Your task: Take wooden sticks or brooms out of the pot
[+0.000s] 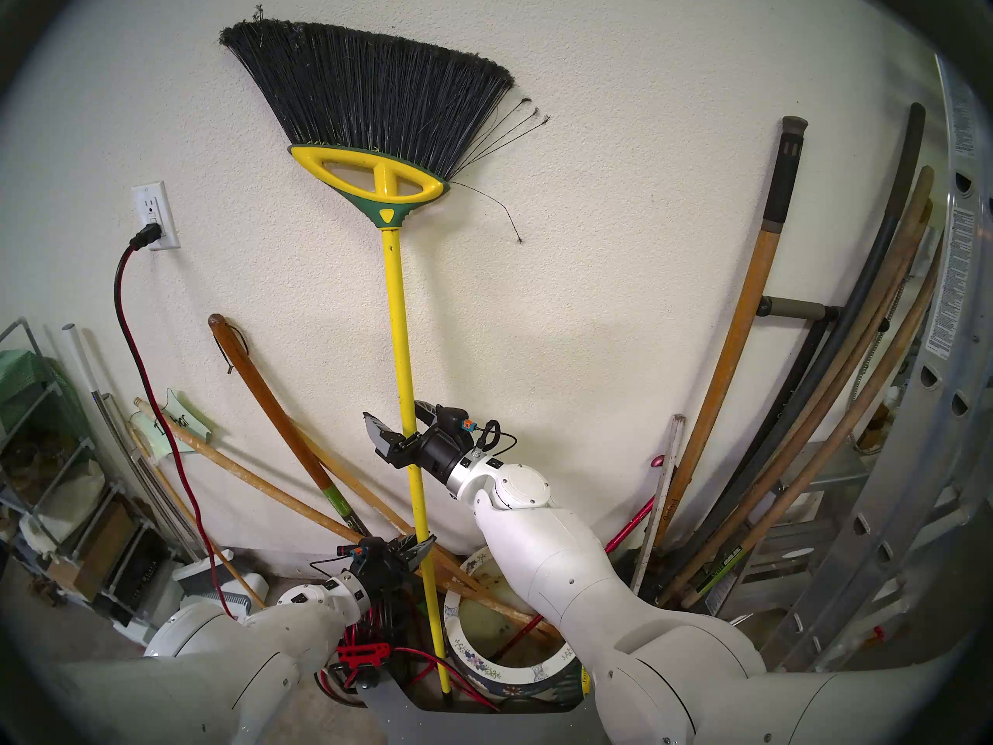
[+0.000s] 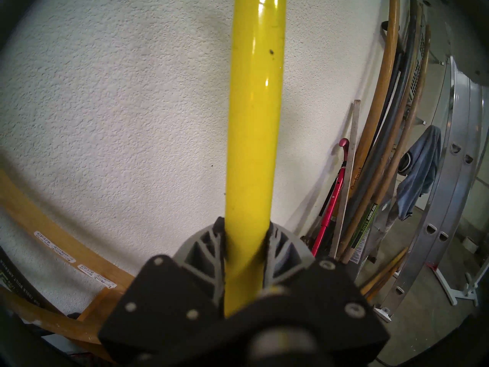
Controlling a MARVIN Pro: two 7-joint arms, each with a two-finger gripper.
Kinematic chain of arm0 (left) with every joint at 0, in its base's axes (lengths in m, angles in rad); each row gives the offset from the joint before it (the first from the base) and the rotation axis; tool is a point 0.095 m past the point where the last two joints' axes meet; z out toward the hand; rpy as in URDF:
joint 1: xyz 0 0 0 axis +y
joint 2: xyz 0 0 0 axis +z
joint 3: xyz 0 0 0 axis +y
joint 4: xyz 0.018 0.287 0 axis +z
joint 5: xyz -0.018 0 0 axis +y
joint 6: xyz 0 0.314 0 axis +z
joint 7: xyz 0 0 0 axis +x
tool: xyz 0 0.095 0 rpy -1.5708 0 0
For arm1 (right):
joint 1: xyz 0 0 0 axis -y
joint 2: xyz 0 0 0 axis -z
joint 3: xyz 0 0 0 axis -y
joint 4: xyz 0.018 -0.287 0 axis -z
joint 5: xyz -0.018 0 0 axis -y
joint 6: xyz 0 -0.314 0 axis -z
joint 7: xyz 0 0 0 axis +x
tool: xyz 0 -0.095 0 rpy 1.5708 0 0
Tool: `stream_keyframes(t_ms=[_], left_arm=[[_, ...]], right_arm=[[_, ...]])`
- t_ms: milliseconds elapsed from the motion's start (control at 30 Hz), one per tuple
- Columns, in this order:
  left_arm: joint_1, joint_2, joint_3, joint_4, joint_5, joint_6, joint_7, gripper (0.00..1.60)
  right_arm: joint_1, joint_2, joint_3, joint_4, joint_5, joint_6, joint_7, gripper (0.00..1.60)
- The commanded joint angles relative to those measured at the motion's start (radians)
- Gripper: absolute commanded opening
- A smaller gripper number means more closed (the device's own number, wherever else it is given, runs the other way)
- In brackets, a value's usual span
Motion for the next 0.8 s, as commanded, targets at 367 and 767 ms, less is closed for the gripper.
stream_keyframes(t_ms=[367, 767], left_arm=[[-0.005, 0.008, -0.014, 0.018, -0.004, 0.003, 0.017, 0.00], [-0.010, 0.008, -0.021, 0.019, -0.004, -0.005, 0.018, 0.00]], right_arm=[[-0.141, 0.099, -0.031, -0.238, -0.002, -0.167, -0.070, 1.60], [-0.227, 0.148, -0.040, -0.371, 0.056, -0.283, -0.216, 1.60]])
